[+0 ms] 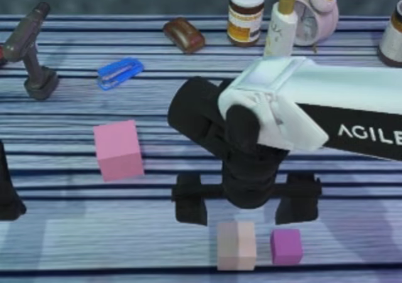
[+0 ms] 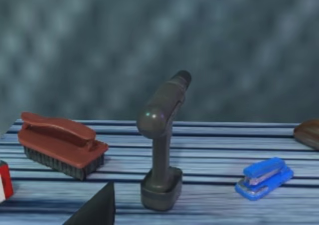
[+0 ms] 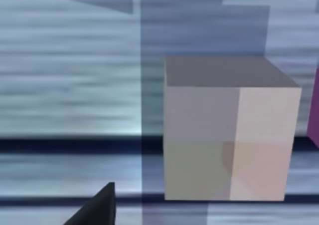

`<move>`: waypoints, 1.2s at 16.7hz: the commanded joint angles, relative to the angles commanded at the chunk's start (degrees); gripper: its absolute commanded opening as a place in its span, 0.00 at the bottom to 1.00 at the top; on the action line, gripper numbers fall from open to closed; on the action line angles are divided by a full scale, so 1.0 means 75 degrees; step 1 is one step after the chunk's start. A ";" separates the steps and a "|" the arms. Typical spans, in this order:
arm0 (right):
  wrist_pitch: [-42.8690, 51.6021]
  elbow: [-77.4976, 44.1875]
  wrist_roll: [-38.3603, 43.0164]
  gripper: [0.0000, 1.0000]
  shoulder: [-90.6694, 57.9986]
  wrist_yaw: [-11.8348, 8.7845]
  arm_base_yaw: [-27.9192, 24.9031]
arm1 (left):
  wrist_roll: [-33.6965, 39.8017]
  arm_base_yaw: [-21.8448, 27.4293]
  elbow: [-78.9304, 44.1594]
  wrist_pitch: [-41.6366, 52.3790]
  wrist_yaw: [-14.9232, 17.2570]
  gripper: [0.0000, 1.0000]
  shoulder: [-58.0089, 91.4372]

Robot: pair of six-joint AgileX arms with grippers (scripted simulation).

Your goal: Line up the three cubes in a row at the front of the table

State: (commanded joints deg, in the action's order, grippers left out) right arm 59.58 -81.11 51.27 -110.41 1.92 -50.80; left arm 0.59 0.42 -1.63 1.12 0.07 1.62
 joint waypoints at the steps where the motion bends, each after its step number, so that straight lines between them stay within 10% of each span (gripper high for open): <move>1: -0.0125 0.0185 -0.0138 1.00 0.0236 0.0085 0.0116 | 0.0081 0.0054 -0.0227 0.0152 0.0006 1.00 0.0228; 11: -0.2782 0.4455 -0.2990 1.00 0.6224 0.0995 0.2609 | 0.1739 0.1052 -0.5138 0.3471 -0.0006 1.00 0.6426; 20: -0.5985 0.9366 -0.5826 1.00 1.2460 0.0541 0.5524 | 0.3436 0.2094 -1.0021 0.7012 -0.0005 1.00 1.3181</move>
State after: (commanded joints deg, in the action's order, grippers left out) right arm 14.69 -10.86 7.57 -16.96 5.98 -9.38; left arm 26.36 16.13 -76.79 53.71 0.03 100.47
